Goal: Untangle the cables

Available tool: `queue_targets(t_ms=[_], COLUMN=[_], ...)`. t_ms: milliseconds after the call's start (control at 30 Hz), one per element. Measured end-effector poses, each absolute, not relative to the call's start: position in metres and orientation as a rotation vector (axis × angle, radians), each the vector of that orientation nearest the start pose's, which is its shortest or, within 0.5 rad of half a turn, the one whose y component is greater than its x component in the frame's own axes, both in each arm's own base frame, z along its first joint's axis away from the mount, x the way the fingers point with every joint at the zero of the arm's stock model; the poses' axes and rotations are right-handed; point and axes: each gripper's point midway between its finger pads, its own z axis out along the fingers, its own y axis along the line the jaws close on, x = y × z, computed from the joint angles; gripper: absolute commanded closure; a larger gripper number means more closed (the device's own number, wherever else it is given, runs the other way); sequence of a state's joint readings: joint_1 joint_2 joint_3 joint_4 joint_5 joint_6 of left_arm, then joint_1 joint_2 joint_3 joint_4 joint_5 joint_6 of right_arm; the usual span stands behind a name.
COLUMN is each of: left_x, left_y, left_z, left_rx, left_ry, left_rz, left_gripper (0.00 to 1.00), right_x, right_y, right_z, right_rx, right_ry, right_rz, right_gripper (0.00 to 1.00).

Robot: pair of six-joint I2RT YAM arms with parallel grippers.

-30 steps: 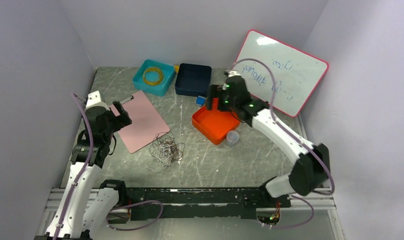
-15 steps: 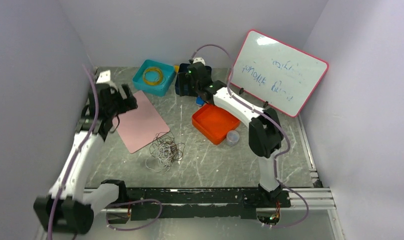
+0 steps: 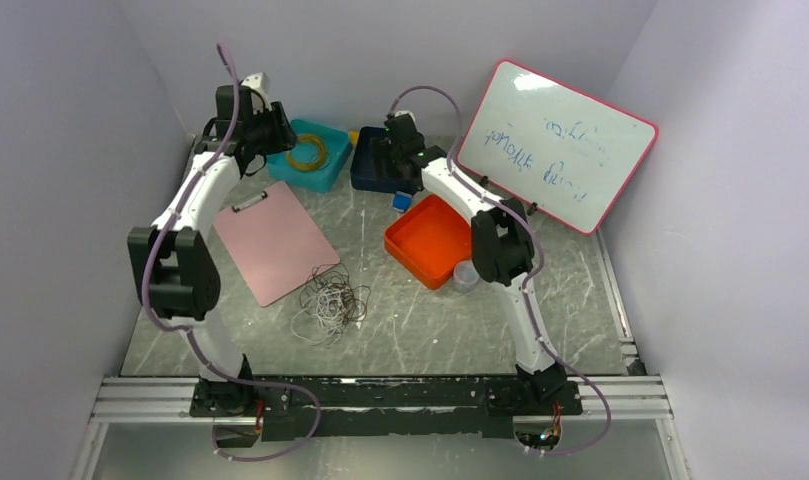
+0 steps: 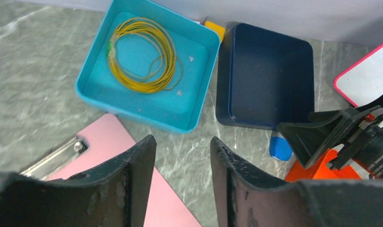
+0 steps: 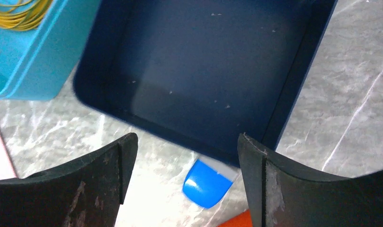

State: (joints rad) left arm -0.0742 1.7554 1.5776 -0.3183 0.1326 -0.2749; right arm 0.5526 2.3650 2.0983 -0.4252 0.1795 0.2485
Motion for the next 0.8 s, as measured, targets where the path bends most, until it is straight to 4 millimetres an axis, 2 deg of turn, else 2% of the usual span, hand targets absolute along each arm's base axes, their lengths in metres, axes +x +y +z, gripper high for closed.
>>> queue_targets(t_ms=[167, 300, 433, 533, 667, 800], left_x=[0.549, 0.573, 0.589, 0.596, 0.591, 0.586], left_y=[-0.085, -0.091, -0.094, -0.095, -0.096, -0.101], left_z=[0.210, 0.190, 0.164, 0.143, 0.119, 0.110], left_rx=[-0.051, -0.004, 0.035, 0.059, 0.081, 0.118], left_ry=[2.107, 2.125, 2.166, 2.203, 2.266, 2.298], left_rz=[-0.396, -0.409, -0.410, -0.409, -0.411, -0.409], left_gripper=[0.64, 0.72, 0.82, 0.85, 0.92, 0.93], right_x=[0.564, 0.573, 0.574, 0.572, 0.568, 0.564], right_y=[0.303, 0.314, 0.325, 0.331, 0.336, 0.341], right_z=[0.084, 0.081, 0.078, 0.074, 0.073, 0.072], right_rx=[-0.250, -0.282, -0.311, -0.332, -0.355, -0.392], right_ry=[2.260, 2.241, 2.232, 2.236, 2.241, 2.243], right_rz=[0.262, 0.302, 0.340, 0.365, 0.400, 0.436], right_gripper=[0.34, 0.51, 0.63, 0.66, 0.68, 0.68])
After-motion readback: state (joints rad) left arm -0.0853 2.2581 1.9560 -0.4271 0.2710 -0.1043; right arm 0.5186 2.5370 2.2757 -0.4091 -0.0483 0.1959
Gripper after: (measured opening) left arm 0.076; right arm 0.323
